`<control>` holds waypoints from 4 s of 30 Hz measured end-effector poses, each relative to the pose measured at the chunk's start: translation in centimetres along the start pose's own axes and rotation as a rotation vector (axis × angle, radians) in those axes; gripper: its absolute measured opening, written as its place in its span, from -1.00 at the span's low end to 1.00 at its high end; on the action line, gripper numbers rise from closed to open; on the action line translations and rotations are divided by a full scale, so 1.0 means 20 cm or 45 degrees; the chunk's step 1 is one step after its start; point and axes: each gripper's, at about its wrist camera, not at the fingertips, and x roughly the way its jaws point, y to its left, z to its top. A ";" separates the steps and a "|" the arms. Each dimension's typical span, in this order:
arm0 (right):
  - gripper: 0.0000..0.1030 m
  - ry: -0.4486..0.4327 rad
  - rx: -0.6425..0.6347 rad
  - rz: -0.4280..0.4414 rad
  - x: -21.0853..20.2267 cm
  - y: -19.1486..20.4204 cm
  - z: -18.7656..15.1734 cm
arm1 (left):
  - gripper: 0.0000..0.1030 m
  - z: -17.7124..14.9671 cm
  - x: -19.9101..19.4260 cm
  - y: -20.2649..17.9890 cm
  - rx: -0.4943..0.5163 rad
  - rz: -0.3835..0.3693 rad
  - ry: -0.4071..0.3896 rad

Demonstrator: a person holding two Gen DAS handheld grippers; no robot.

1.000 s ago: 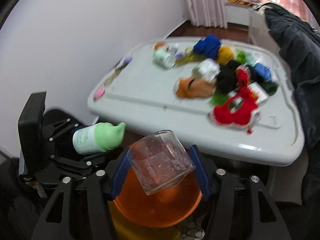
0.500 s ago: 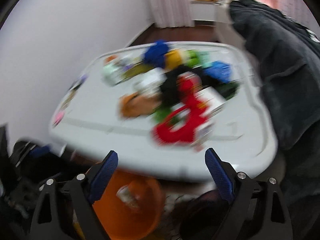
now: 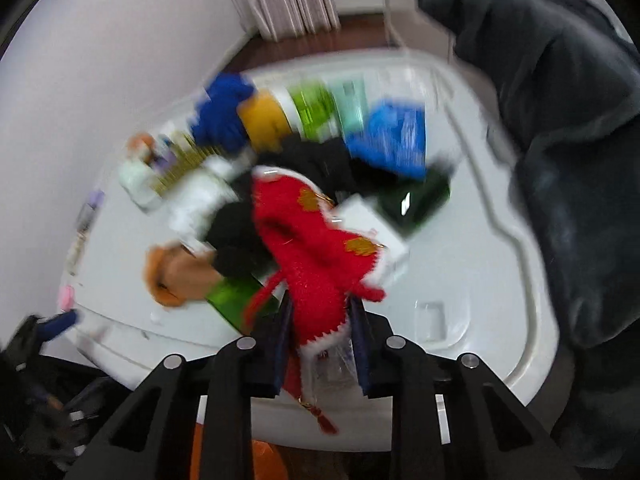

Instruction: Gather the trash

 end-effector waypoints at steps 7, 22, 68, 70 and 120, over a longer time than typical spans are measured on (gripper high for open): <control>-0.49 -0.014 0.072 0.073 -0.02 -0.10 0.00 | 0.75 0.12 0.19 -0.03 0.017 -0.057 0.014; -0.64 -0.159 0.176 0.152 -0.14 -0.16 0.04 | -0.55 0.36 0.45 -0.08 0.059 -0.089 -0.001; 0.20 0.097 -0.363 0.060 -0.22 0.37 -0.51 | 0.73 -0.53 -0.27 -0.03 -0.118 -0.104 0.130; 0.20 0.025 -0.373 -0.050 -0.26 0.30 -0.39 | 0.73 -0.49 -0.27 -0.03 -0.123 -0.118 0.122; -0.52 -0.225 0.041 0.093 -0.26 -0.28 -0.02 | -0.12 0.24 0.20 -0.37 -0.097 -0.024 -0.144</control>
